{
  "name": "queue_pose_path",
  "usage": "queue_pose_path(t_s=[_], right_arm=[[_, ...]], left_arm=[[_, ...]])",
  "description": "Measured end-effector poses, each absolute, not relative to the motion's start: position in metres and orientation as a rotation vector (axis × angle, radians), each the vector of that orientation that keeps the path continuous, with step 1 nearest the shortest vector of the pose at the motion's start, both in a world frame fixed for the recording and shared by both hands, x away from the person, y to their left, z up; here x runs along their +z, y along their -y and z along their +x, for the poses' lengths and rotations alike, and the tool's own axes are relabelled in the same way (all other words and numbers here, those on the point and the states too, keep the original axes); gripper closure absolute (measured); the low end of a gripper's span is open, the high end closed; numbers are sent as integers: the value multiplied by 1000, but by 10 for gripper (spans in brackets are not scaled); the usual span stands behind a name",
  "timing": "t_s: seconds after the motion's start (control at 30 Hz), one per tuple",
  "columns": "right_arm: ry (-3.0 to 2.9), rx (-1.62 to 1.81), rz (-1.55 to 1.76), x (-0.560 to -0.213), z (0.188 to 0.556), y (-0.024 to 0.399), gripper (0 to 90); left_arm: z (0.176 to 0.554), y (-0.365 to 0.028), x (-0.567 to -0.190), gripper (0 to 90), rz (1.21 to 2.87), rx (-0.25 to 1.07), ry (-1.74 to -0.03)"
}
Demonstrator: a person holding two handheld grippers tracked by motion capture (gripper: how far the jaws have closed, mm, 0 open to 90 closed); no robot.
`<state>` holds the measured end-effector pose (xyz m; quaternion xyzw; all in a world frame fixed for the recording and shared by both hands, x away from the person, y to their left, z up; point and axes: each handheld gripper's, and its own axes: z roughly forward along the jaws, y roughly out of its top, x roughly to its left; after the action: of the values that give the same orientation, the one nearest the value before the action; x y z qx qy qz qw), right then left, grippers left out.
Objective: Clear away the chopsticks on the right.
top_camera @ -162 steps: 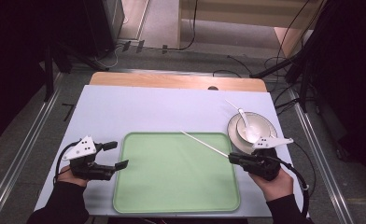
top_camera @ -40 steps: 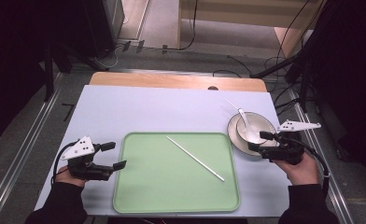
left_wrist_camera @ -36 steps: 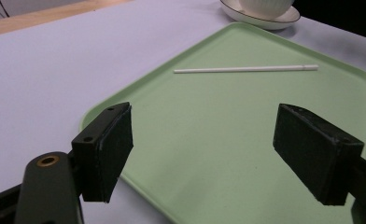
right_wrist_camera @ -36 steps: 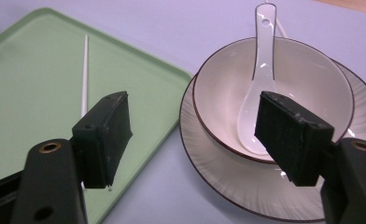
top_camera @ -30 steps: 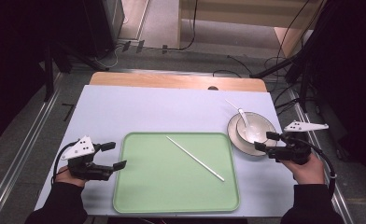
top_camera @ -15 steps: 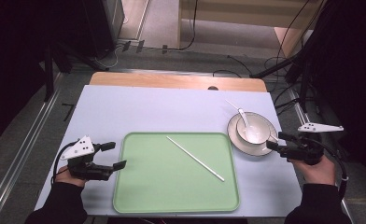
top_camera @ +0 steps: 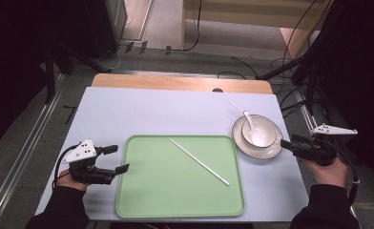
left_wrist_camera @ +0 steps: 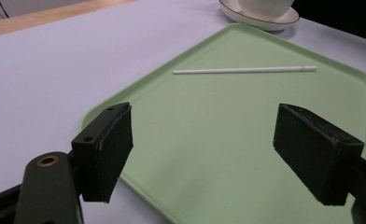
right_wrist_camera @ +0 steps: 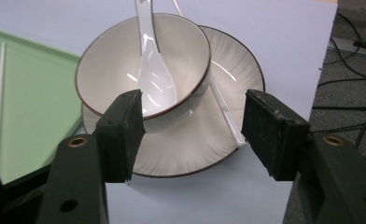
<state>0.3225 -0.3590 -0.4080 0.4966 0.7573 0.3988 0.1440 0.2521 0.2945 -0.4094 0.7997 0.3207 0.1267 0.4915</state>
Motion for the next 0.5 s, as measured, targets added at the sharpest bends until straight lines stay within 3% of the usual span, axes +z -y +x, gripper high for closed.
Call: queue_pose_path(t_s=[0.17,0.4,0.5], right_arm=[[-2179,1129,1455,-414,329,362,413],[-2136,1094,1485,-424,344,367,525],[-2119,1113,1520,-426,348,368,534]], left_arm=[[252,-294,-409,200,1946,310,-778],[252,-294,-409,199,1945,311,-780],[252,-295,-409,199,1944,311,-779]])
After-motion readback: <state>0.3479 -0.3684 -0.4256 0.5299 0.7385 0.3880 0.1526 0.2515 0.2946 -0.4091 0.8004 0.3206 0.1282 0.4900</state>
